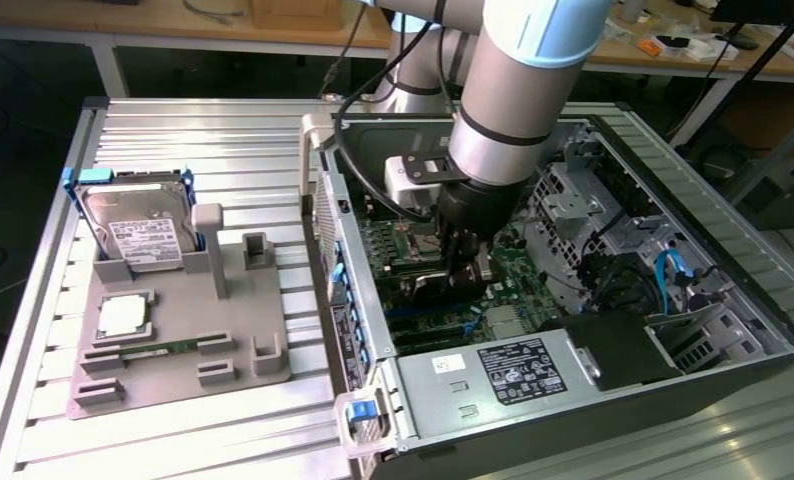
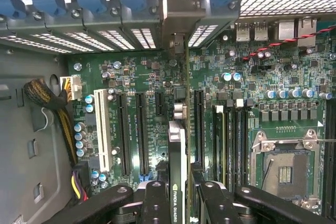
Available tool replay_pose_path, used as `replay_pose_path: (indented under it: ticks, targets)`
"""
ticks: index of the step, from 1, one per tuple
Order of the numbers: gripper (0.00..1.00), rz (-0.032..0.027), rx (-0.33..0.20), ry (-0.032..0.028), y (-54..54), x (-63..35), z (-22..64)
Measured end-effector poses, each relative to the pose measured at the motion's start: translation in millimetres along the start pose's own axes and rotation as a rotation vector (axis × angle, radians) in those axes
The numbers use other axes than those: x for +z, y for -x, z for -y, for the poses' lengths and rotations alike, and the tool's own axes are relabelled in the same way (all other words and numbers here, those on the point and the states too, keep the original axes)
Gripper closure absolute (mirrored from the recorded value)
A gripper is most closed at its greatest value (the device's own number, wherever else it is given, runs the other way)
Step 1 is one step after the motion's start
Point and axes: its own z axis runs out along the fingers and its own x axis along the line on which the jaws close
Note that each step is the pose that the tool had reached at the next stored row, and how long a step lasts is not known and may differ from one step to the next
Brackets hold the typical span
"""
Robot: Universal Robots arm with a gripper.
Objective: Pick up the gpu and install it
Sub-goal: 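Insert the gpu into the slot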
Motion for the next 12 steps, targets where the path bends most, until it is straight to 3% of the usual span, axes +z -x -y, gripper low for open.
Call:
replay_pose_path:
  ticks: [12]
  targets:
    - [0.73,0.0002,0.0,0.0,-1.3,-0.6,0.1]
